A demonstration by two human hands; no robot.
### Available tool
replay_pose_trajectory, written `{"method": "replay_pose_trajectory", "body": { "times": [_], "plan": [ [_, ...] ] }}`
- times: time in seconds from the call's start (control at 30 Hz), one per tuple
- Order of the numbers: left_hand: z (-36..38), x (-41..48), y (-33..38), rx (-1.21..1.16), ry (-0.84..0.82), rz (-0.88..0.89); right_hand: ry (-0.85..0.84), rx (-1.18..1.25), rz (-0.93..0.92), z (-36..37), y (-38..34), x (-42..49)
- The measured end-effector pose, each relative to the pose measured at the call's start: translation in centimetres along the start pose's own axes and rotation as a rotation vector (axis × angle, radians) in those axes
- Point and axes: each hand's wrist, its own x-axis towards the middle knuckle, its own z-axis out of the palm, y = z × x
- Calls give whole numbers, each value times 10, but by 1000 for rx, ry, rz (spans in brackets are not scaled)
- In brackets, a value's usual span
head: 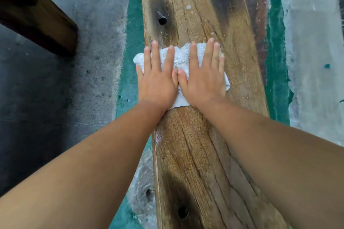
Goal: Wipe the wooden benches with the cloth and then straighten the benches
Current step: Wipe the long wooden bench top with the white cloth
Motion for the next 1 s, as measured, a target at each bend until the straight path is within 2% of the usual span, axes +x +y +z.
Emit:
{"method": "replay_pose_trajectory", "body": {
  "times": [0.23,0.43,0.63,0.73,0.9,1.0],
  "plan": [
    [1,5,17,34,23,14,1,74,-22,3,21,4],
    [4,-18,45,130,14,-67,-11,175,-12,3,35,-19],
    [12,-141,69,197,-54,-70,-27,211,-83,10,59,-140],
    [26,-211,93,209,-107,-75,-99,164,-98,11,83,-205],
    [41,-297,153,189,-248,-38,-197,134,1,7,137,-305],
    [50,-318,183,171,-281,-34,-232,118,112,6,159,-337]
  ]
}}
